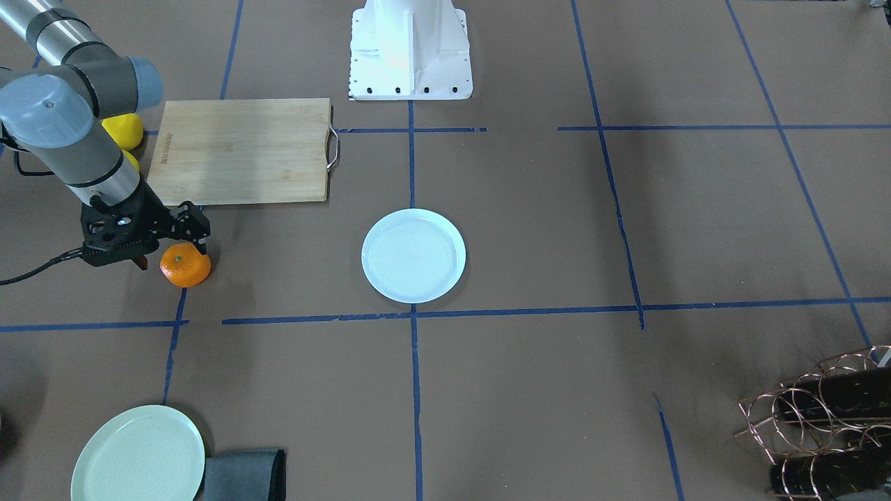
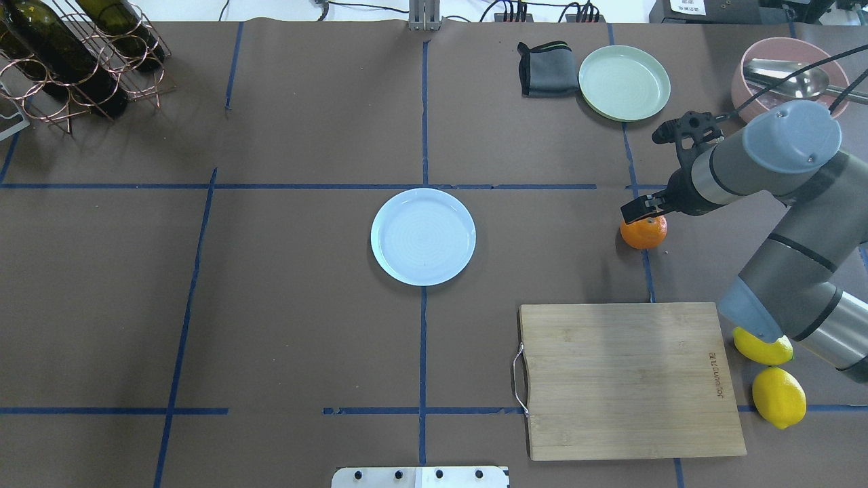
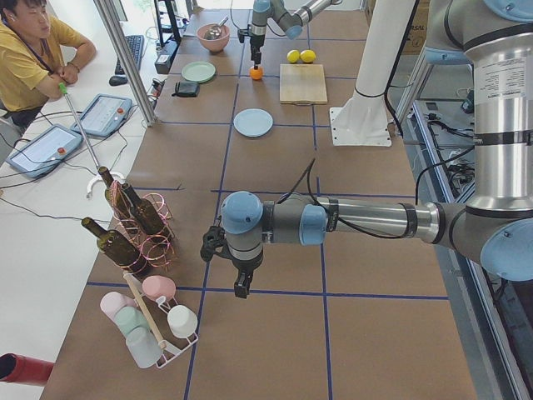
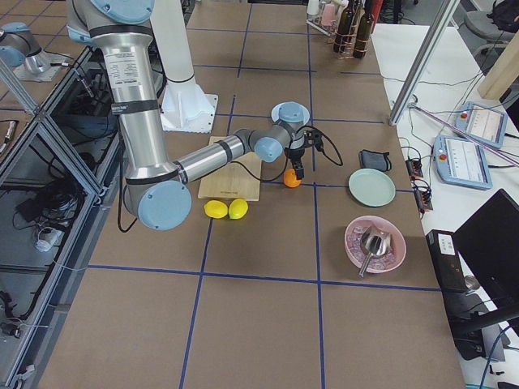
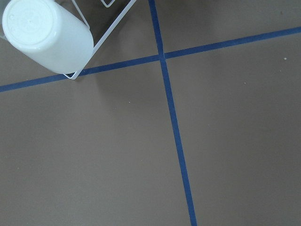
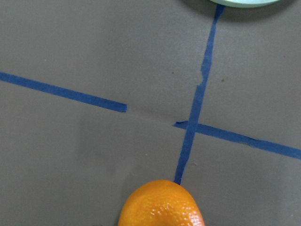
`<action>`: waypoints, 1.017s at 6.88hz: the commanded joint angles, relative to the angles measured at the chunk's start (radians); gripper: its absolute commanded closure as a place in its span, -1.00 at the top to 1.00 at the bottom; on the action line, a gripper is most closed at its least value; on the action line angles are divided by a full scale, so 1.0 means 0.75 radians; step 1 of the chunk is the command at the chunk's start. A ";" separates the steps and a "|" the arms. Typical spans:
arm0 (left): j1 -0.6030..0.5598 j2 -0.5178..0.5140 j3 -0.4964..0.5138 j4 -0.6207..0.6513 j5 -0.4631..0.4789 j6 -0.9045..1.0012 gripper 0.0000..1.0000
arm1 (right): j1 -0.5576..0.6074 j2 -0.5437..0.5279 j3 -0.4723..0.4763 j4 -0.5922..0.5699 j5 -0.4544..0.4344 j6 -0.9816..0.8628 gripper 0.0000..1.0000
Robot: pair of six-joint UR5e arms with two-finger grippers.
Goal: Pick orange to plate
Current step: 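Close the right gripper on the orange and lift it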
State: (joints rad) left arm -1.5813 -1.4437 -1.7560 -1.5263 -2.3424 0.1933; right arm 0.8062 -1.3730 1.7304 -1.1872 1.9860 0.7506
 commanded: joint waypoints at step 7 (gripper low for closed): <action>0.000 0.000 -0.013 0.000 -0.002 0.000 1.00 | -0.087 0.100 -0.129 -0.004 -0.091 0.008 -0.66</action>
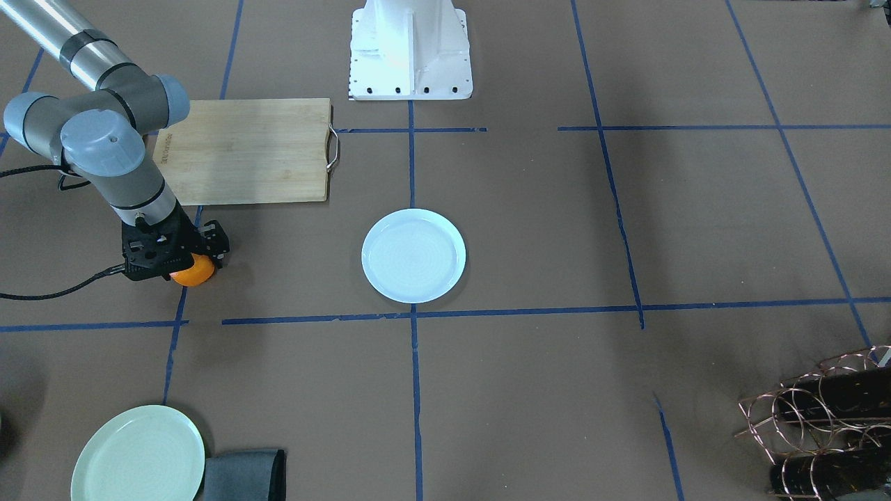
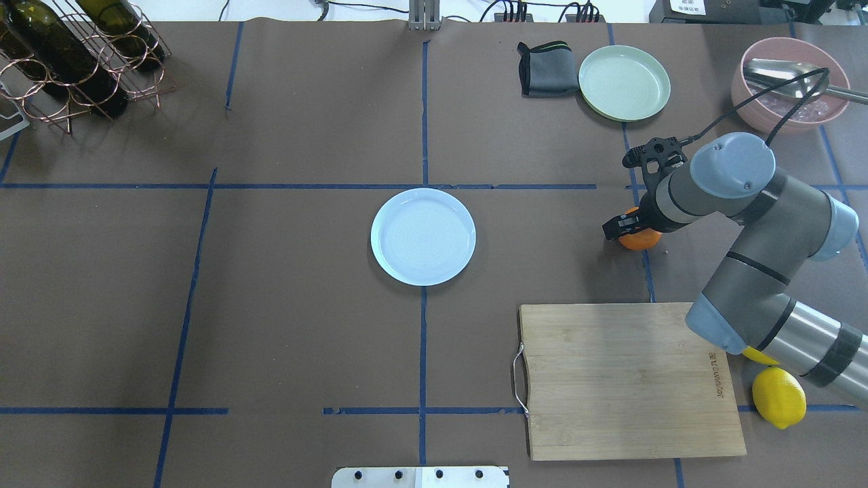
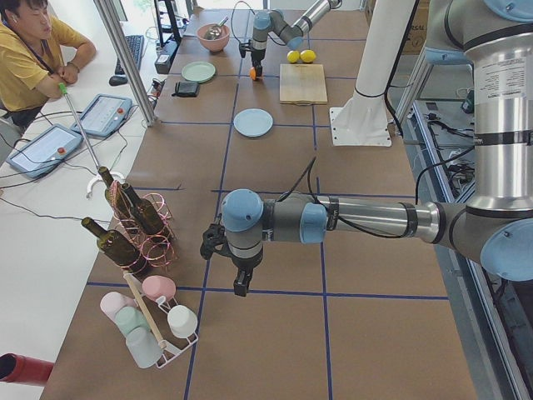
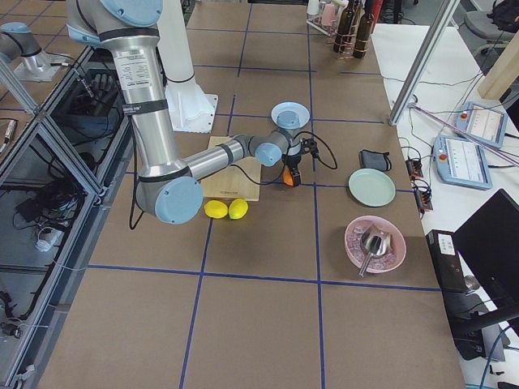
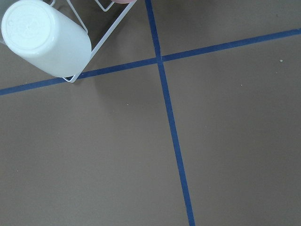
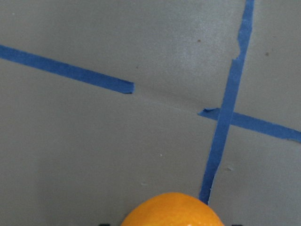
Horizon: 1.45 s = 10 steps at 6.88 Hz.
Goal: Pick orange to plate
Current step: 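Carry the orange with the right gripper over the white plate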
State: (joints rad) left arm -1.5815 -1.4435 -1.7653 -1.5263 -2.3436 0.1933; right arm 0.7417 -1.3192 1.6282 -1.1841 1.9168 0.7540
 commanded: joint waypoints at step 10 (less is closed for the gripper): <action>0.000 -0.002 -0.002 0.000 0.000 0.000 1.00 | -0.342 0.914 -0.524 -0.372 -0.304 0.614 -0.33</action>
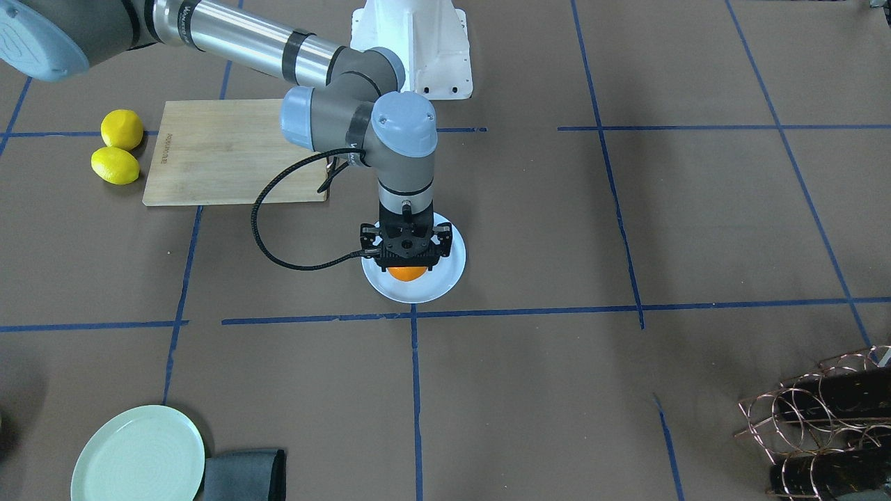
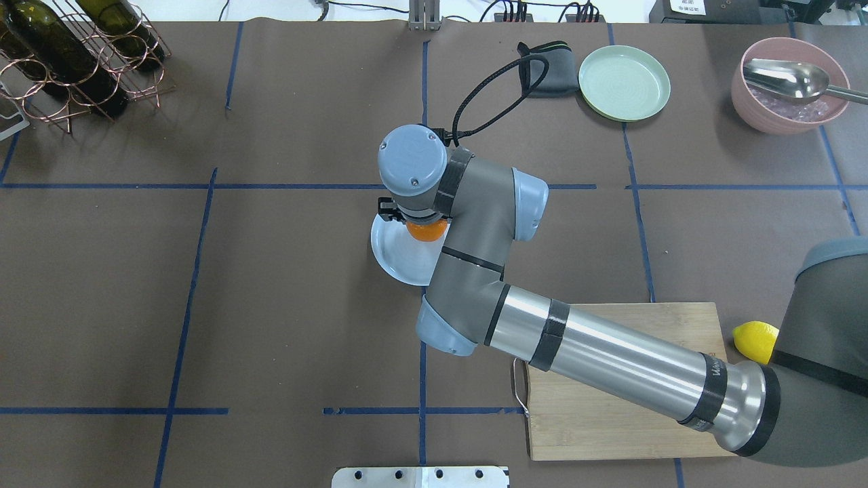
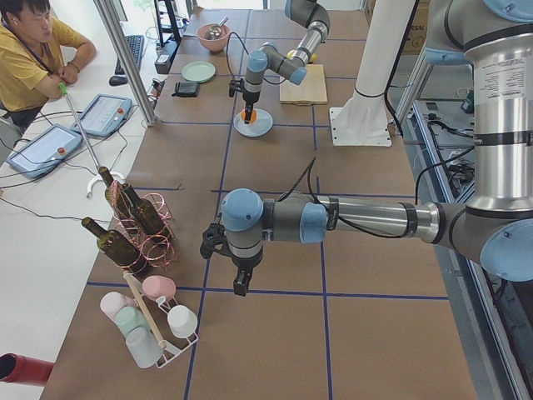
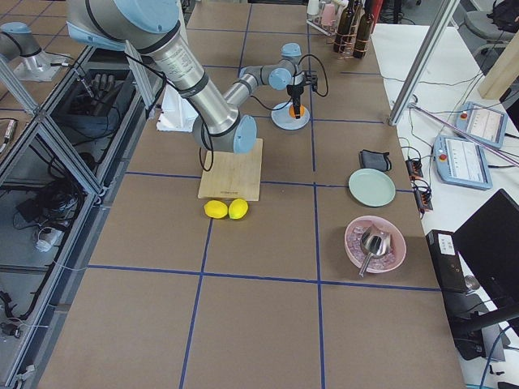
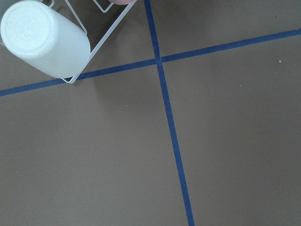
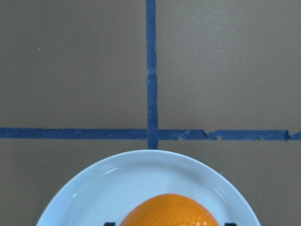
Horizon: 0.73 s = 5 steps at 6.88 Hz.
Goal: Pick orange to plate
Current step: 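Lower the orange onto the plate and open the right gripper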
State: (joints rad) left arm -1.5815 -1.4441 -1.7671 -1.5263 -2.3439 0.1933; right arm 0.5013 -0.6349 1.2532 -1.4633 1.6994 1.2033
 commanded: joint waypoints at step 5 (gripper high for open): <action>0.000 0.001 0.000 0.000 0.000 0.000 1.00 | 0.035 0.004 0.091 -0.059 0.025 -0.017 1.00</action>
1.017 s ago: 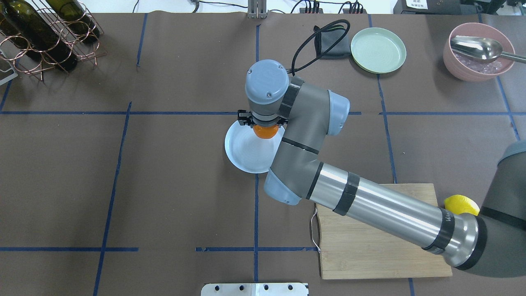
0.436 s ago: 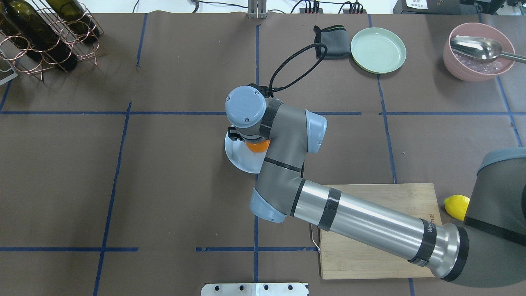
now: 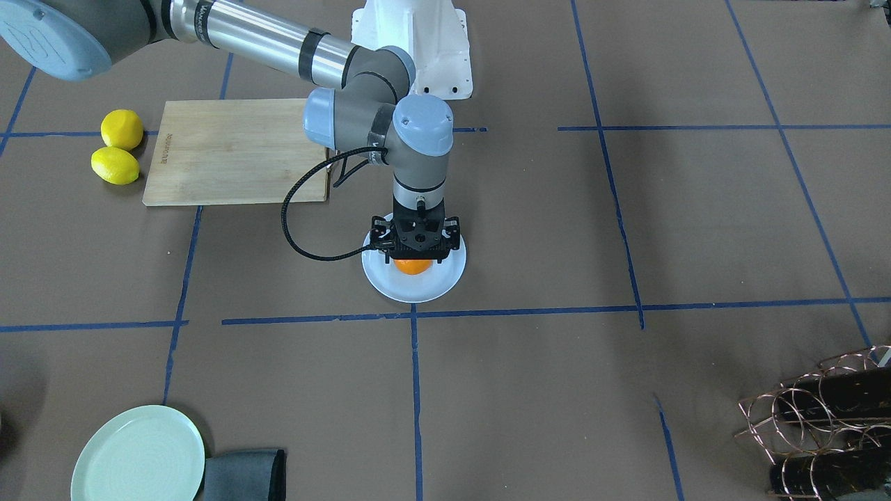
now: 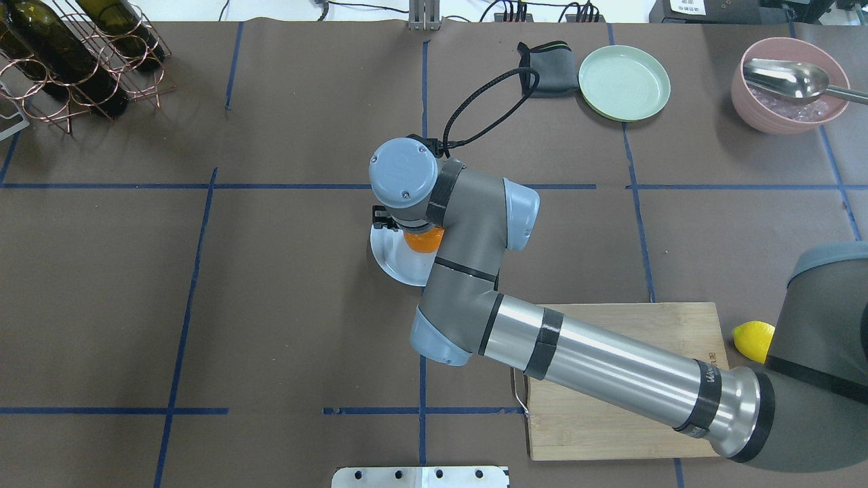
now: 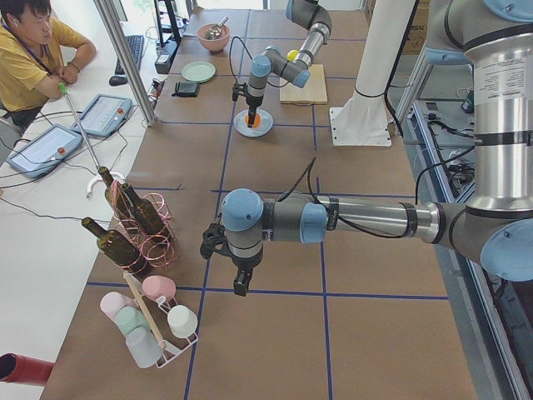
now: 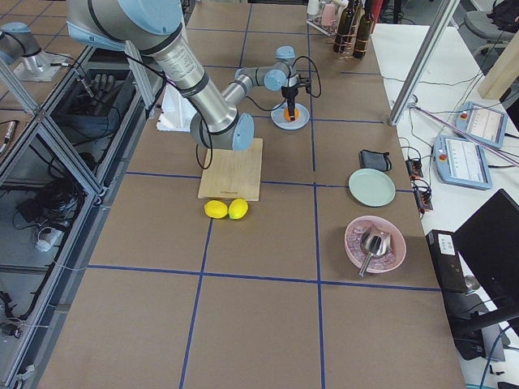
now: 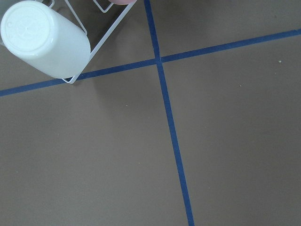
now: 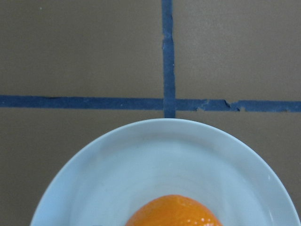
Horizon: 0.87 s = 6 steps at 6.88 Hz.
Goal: Pick orange to plate
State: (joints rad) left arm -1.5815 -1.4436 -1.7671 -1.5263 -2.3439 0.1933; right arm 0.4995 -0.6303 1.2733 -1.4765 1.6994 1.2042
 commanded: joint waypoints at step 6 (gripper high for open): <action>0.000 0.010 0.006 0.012 -0.002 -0.006 1.00 | 0.732 -0.639 0.750 -0.398 0.595 -1.063 1.00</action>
State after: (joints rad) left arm -1.5815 -1.4376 -1.7604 -1.5170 -2.3453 0.1871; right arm 0.9213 -0.9856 1.7805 -1.7599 2.0688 0.6196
